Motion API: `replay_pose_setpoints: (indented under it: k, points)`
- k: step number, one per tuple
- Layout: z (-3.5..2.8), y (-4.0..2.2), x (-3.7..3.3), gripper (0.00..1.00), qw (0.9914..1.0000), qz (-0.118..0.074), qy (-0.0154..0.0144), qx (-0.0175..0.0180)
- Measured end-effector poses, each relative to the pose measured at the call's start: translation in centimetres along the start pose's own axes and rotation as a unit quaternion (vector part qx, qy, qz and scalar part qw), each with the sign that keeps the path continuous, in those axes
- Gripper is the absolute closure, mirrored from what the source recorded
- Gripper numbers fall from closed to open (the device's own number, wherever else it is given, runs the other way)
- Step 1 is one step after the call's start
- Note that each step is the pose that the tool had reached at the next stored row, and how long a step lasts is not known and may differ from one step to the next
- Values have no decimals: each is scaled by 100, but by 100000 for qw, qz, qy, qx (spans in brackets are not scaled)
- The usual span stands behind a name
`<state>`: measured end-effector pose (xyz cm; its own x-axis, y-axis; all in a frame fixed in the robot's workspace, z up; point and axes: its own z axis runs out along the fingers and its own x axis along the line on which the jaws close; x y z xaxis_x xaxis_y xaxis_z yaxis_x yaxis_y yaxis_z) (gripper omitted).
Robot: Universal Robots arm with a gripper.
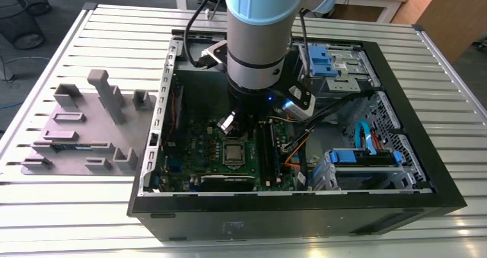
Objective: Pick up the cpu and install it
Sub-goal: 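Install the first cpu locking lever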
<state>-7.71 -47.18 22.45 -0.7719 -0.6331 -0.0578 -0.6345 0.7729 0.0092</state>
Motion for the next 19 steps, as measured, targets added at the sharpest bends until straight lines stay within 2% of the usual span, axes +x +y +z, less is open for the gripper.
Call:
replay_pose_setpoints:
  k: [8, 14, 19]
  points:
    - [42, 4, 11, 89, 99981, 1884, 305, 497]
    - [61, 4, 12, 89, 99924, 3576, 868, 1314]
    - [60, 4, 12, 89, 99923, 3594, 876, 1323]
